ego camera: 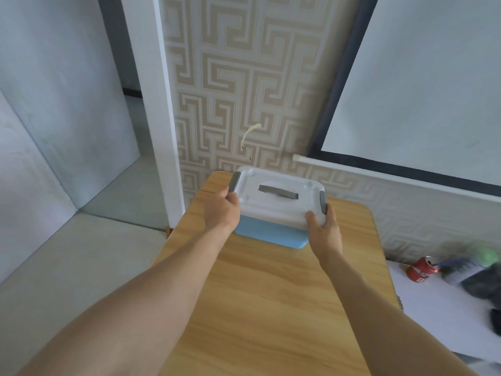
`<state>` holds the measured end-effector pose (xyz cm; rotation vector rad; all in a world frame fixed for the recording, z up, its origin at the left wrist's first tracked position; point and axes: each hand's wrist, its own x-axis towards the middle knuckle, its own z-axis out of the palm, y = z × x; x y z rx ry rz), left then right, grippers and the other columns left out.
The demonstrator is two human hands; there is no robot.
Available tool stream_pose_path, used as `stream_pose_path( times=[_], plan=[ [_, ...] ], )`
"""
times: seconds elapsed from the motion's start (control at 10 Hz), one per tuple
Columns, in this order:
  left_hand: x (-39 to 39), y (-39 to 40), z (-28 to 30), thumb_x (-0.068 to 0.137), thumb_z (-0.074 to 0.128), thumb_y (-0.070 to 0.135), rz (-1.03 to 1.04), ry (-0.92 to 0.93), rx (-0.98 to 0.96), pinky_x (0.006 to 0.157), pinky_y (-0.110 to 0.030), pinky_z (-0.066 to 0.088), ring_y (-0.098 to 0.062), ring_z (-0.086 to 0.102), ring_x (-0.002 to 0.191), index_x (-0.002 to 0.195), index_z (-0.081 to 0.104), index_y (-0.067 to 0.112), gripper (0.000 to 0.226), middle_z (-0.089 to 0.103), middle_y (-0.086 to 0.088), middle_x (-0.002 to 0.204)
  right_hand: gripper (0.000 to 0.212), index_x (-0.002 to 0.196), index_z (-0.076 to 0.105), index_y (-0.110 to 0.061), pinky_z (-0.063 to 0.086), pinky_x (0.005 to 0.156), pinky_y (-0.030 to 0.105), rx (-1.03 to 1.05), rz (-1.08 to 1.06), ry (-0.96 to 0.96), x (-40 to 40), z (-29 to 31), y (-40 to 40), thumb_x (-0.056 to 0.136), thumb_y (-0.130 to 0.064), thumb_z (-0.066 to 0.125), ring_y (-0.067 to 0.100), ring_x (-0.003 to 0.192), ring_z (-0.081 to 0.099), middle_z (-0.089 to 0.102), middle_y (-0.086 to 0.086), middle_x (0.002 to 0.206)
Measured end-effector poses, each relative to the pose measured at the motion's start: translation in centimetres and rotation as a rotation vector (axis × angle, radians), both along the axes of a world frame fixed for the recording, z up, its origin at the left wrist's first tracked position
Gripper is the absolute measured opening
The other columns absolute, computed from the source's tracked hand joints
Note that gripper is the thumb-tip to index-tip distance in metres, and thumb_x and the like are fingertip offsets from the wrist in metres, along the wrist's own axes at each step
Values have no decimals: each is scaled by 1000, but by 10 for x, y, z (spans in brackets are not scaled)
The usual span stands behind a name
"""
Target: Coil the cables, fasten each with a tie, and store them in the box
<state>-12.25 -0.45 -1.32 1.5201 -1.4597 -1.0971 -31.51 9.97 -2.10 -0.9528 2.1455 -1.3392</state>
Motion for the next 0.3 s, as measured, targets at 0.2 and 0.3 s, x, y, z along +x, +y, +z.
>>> stream_pose_path(
  times=[0.2, 0.3],
  plan=[
    [-20, -13, -3, 104, 36, 46, -142, 122, 164, 110, -43, 44, -25, 50, 131, 156, 29, 32, 54, 43, 2, 154, 55, 151, 33, -28, 56, 70, 42, 74, -55, -12, -23, 5, -7, 100, -41, 48, 21, 88, 59, 58, 3, 119],
    [-23, -8, 0, 103, 34, 40, -220, 98, 212, 114, -48, 36, -28, 37, 142, 159, 17, 31, 59, 29, 2, 162, 67, 157, 23, -34, 60, 85, 49, 106, -31, -176, -30, 7, 1, 98, -49, 52, 29, 113, 58, 50, 1, 135]
  ],
)
